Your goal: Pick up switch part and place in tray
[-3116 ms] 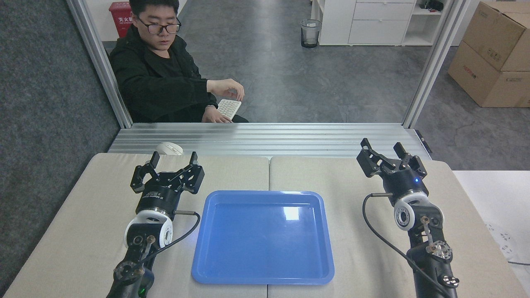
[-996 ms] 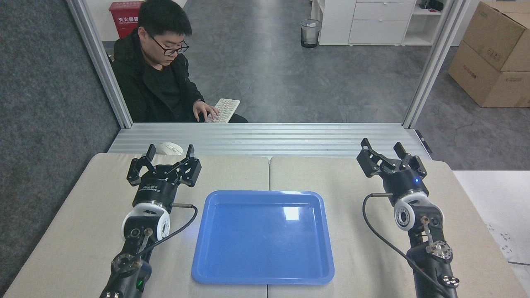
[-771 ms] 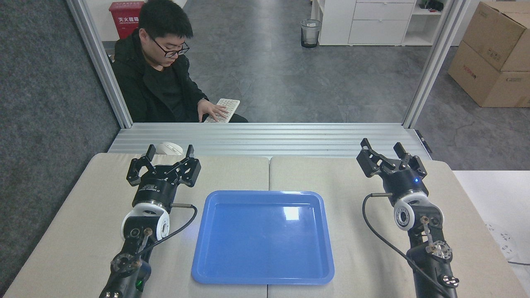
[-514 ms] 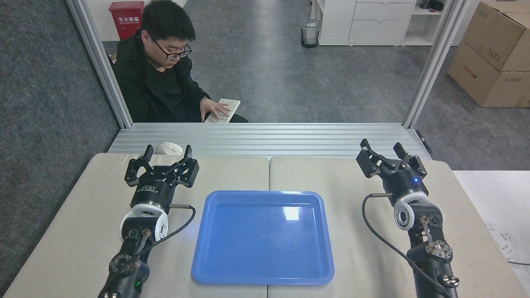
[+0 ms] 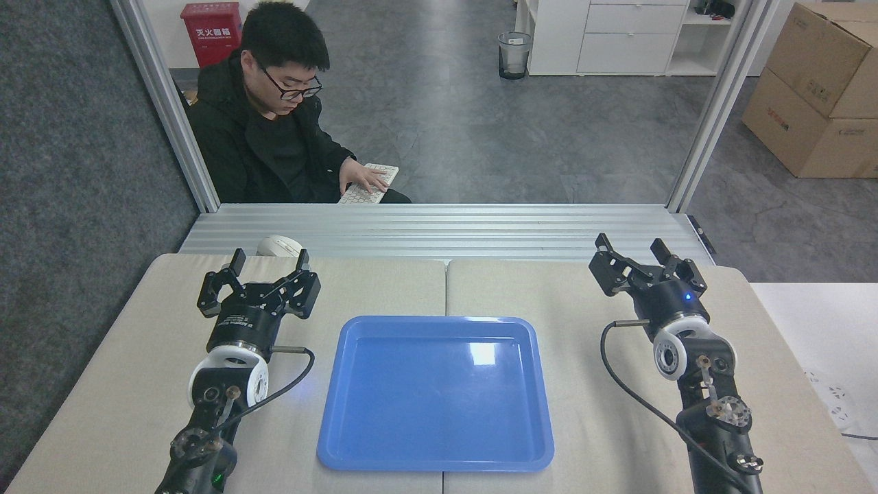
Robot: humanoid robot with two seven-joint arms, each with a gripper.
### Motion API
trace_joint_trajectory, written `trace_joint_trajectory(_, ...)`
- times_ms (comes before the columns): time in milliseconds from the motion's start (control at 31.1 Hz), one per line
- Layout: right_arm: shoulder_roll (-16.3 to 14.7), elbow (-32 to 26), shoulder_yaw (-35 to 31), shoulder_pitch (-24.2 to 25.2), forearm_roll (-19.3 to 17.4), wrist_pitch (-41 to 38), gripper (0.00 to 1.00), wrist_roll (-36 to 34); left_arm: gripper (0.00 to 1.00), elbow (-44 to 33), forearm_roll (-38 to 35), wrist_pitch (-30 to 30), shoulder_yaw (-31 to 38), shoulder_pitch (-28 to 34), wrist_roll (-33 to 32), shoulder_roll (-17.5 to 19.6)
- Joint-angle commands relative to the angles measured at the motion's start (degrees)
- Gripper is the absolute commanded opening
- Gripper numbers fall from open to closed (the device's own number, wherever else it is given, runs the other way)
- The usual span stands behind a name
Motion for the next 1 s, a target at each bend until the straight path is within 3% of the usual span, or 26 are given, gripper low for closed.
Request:
trace_joint_trajectory(0,-0.7,0.1,0.7,0.1,-0.2,0.0,1.00,0.0,0.99,4.5,0.2,0.1,0.5,2.0,1.9,2.7)
trace_joint_trajectory(514,-0.6,0.1,0.8,0.1,-0.1,0.0,1.00,0.2,1.00,7.1,0.5,-0.3,6.1,7.6,3.1,4.2)
trace_joint_trajectory(964,-0.6,0.1,0.8,0.1,-0.2,0.4,1.00,0.0,1.00,10.2,0.3,-0.4,5.0,13.0,5.1,3.4)
